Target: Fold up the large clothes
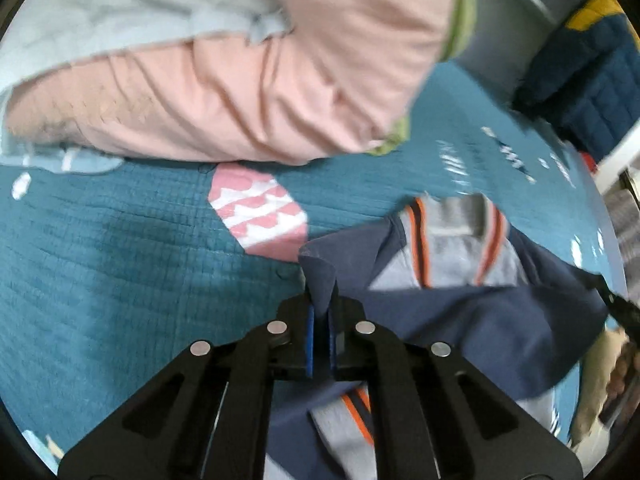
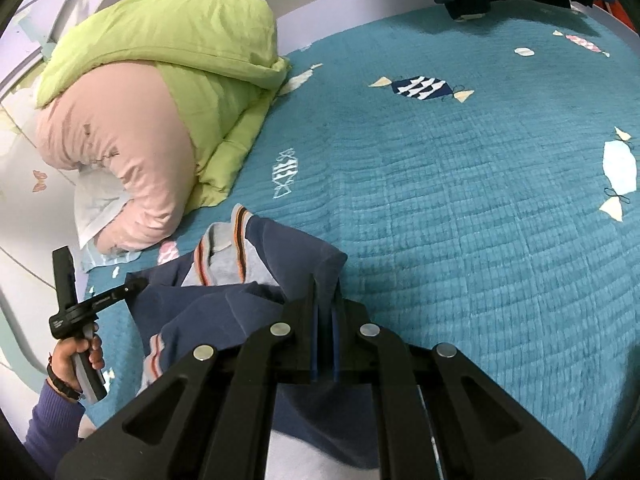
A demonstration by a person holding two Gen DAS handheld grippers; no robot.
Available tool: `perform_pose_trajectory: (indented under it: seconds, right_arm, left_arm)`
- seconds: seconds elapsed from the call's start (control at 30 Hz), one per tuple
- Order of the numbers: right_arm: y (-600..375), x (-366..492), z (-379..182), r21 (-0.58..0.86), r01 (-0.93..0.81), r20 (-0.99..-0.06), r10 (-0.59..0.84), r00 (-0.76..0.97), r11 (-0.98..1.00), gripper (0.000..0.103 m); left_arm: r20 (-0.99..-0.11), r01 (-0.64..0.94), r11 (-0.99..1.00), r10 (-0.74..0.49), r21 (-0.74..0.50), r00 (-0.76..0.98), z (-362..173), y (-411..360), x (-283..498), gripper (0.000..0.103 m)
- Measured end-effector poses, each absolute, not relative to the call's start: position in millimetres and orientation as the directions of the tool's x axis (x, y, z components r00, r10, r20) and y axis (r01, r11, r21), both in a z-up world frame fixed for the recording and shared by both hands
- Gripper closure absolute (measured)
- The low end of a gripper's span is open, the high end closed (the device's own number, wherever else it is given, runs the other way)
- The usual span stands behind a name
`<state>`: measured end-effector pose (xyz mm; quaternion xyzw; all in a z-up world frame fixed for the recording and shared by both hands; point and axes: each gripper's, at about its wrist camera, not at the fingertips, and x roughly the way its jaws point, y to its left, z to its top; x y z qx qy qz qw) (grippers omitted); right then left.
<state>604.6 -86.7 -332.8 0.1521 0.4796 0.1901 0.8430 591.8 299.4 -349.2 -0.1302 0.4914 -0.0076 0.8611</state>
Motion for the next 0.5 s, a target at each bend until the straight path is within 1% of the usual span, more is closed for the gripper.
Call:
perform_pose_trajectory:
  seconds: [0.13,0.27,0.4,0.5]
  right_arm:
    - [-87,579,-313,0.438,-0.195,-0.742,0.476,0.472,0.877,0.098]
    - [-92,546,-296,0.437,-0.211,-0.735,0.482,0.477,0.875,0.098]
    - [-111,504,-287,0.448,-0.200,-0.731,0.486,0.479,0.871,0.098]
    - [-133,462,-289,0.460,-0.184,-0.737,0.488,0.468,0.869,0.098]
  left_arm:
    - [-0.814,-0.056,0.963,-0.189,-0.262,0.550,-320,288,548,0.099]
    - [-0.787,-0.013,0.968,-0.198,-0.252,0.584,-295,272,494,0.099]
    - [-0.775,-0.008,0.968,-0.196,-0.251,0.601,-284,262,438,0.099]
    - [-0.784,-0.015,0.968,-0.193,-0.250,0.590,-289,260,389,0.099]
